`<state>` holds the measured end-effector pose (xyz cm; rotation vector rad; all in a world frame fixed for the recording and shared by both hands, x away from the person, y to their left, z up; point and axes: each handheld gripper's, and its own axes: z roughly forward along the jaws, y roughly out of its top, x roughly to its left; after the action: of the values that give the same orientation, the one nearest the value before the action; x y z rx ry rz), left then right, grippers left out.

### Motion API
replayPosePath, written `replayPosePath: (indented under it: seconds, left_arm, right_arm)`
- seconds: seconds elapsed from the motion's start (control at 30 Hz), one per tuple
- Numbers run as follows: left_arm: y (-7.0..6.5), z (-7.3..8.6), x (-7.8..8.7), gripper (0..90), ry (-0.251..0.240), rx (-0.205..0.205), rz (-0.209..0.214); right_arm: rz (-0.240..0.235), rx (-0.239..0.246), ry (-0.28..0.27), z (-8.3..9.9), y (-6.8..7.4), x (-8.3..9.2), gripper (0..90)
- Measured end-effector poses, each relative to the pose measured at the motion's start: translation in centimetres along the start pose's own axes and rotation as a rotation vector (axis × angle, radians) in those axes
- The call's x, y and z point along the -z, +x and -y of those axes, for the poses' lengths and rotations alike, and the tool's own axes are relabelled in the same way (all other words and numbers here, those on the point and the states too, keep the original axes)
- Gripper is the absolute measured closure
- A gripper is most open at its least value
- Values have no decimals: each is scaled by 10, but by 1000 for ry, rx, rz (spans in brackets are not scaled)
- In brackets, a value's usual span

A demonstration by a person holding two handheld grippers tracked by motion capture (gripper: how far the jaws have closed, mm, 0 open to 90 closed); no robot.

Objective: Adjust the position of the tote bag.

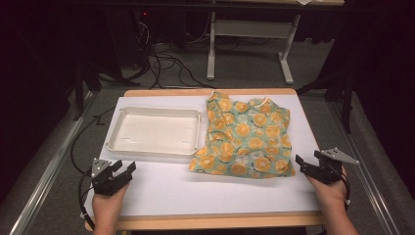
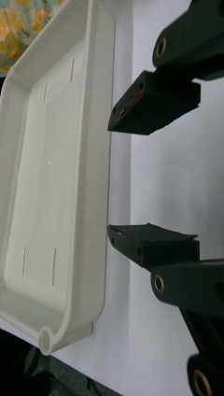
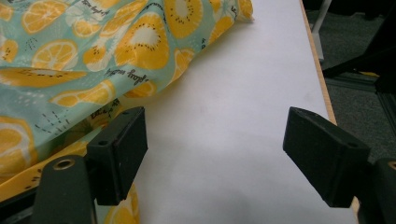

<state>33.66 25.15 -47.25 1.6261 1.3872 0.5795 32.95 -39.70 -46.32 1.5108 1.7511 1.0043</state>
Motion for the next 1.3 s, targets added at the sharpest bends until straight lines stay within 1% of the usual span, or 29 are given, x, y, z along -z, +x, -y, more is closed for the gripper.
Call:
replayPosePath:
  seconds: [0.17, 0.23, 0.37, 0.6, 0.67, 0.73, 0.8, 0.87, 0.9, 0.93, 0.97, 1.0, 1.03, 1.07, 1.1, 1.13, 1.17, 1.2, 1.23, 1.27, 1.3]
  left_arm:
    - [-6, -1, -2, 448, 18, -44, -8]
    - [-8, -1, -2, 448, 31, -53, -11]
    - [-8, -2, -2, 457, 39, -45, -8]
    - [-10, -5, -2, 464, 27, -38, -8]
    - [-10, -5, -3, 466, 20, -28, -8]
    - [-10, -5, -3, 476, 18, -23, -13]
    - [-11, -7, -3, 486, 9, -13, -31]
    - [-12, -9, -3, 501, 1, -13, -32]
    - [-13, -10, -3, 529, -8, -15, -34]
    - [-16, -16, -5, 565, -20, -44, -56]
    - [-16, -21, -7, 607, -32, -44, -63]
    - [-16, -21, -7, 683, -32, -44, -63]
    - [-15, -27, -10, 683, -37, -39, -68]
    - [-13, -33, -13, 772, -39, -47, -81]
    - [-12, -38, -17, 846, -35, -68, -98]
    - [-11, -43, -23, 900, -31, -91, -111]
    - [-5, -51, -37, 900, 7, -97, -136]
    - [-1, -55, -45, 900, 37, -85, -142]
    - [-1, -55, -45, 900, 37, -85, -142]
    - [3, -57, -54, 900, 66, -91, -172]
    - [7, -58, -60, 900, 76, -89, -189]
  right_arm:
    - [-7, -10, 5, 1, 0, 0, 236]
    - [-9, -15, 1, 1, 0, 1, 240]
    - [-13, -33, -10, 0, 0, 3, 250]
    - [-21, -30, -8, 0, 1, 3, 266]
    - [-20, -25, -9, 0, 1, 4, 268]
    - [-20, -26, -11, 0, 1, 5, 269]
    - [-15, -15, -13, 1, 1, 7, 274]
    - [-9, -18, -8, 2, 2, 8, 277]
    - [-8, -15, -7, 2, 2, 8, 278]
    - [-6, -10, -9, 3, 2, 9, 278]
    - [-5, -15, -8, 3, 2, 9, 279]
    - [-6, -11, -7, 3, 2, 10, 280]
    - [-6, -11, -7, 3, 2, 10, 280]
    - [-5, -10, -8, 4, 2, 10, 281]
    - [-7, -8, -6, 4, 2, 10, 281]
    - [-7, -5, -4, 5, 3, 11, 281]
    - [-7, -5, -4, 5, 3, 11, 282]
    - [-7, -3, -5, 5, 4, 11, 282]
    - [-7, -3, -5, 5, 4, 11, 282]
    - [-7, -2, -7, 5, 4, 11, 283]
    - [-7, 0, -10, 4, 4, 11, 283]
